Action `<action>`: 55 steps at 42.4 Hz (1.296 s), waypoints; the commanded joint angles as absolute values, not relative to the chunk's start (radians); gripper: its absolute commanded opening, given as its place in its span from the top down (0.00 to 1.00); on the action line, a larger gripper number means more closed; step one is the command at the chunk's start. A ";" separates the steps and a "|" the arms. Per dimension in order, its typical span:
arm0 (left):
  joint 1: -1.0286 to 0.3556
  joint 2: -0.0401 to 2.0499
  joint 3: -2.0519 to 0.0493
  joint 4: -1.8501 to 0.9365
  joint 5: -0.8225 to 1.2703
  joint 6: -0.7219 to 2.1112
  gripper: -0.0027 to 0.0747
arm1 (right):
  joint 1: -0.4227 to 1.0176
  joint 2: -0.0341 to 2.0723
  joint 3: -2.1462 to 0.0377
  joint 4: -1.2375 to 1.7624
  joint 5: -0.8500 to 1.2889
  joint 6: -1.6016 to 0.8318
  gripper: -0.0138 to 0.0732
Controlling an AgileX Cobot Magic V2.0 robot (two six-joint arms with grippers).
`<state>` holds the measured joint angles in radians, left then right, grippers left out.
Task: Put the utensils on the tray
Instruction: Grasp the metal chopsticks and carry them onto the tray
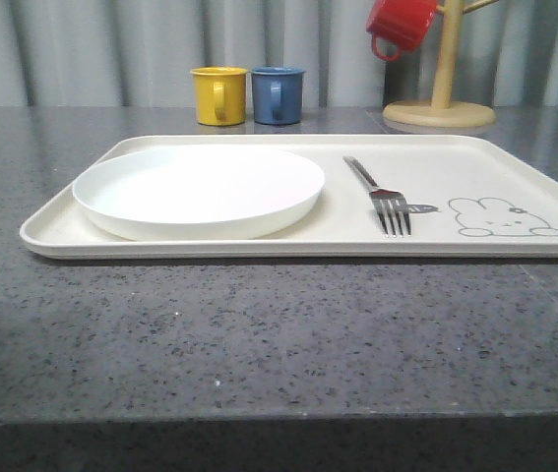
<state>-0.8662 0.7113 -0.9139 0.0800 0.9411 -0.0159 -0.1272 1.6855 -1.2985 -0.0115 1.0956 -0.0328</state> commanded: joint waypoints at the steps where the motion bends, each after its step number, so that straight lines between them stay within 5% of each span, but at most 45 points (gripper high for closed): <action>1: -0.873 0.709 -0.941 0.074 0.879 -0.028 0.40 | -0.122 1.635 -1.344 0.064 1.121 -0.078 0.79; 21: -0.873 0.709 -0.941 0.074 0.879 -0.028 0.40 | 0.145 1.604 -1.455 0.306 1.164 -0.018 0.79; 37: -0.873 0.709 -0.941 0.074 0.879 -0.028 0.40 | 0.191 1.733 -1.455 0.397 1.081 0.096 0.79; 48: -0.873 0.709 -0.941 0.074 0.879 -0.028 0.40 | 0.195 1.748 -1.459 0.394 1.091 0.096 0.61; 55: -0.873 0.709 -0.941 0.074 0.879 -0.028 0.40 | 0.195 1.715 -1.460 0.368 1.082 0.064 0.59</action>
